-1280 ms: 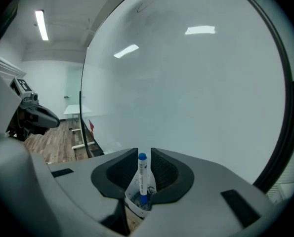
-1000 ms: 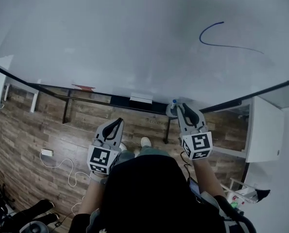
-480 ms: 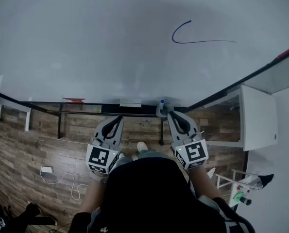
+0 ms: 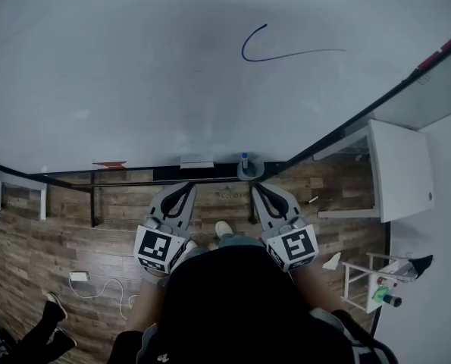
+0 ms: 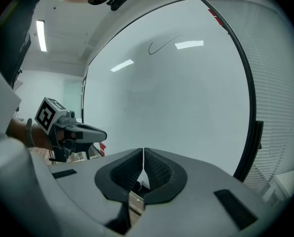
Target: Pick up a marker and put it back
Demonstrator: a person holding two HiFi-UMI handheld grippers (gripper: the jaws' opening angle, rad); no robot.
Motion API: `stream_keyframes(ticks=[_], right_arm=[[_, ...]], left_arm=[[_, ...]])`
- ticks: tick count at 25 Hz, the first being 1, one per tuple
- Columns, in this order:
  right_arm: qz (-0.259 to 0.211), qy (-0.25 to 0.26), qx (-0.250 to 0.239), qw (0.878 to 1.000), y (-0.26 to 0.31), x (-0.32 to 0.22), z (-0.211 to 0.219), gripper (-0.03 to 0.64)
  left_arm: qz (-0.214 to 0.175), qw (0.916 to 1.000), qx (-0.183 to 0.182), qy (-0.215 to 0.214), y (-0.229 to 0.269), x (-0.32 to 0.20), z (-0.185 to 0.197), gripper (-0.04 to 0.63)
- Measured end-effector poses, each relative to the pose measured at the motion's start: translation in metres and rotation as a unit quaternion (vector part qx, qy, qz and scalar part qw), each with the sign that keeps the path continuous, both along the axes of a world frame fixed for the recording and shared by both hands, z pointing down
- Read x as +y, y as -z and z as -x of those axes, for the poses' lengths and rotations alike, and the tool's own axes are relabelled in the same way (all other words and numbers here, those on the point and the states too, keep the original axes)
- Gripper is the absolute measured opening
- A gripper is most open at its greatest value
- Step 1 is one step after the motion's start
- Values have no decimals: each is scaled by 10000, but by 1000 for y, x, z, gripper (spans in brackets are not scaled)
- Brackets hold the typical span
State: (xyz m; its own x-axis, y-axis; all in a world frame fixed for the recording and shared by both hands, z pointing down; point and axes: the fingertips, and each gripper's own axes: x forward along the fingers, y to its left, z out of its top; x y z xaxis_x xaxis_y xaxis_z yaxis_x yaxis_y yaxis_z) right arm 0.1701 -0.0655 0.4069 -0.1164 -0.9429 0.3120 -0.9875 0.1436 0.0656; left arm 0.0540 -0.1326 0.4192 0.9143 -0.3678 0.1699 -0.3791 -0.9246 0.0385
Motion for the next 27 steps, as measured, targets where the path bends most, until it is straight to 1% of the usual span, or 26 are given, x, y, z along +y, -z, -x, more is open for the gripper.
stream_keyframes(ticks=[7, 10, 12, 27], right_arm=[[144, 6, 40, 9999, -8, 5, 5, 32], [135, -26, 27, 9999, -8, 5, 3, 32], [139, -38, 27, 9999, -8, 5, 2, 32], [165, -93, -9, 9998, -11, 8, -6, 32]], left_arm=[[32, 9999, -54, -90, -3, 4, -4, 21], [12, 9999, 16, -109, -1, 5, -4, 21], [-3, 9999, 56, -107, 1, 6, -4, 21], [-6, 10000, -39, 1, -2, 12, 2, 21]])
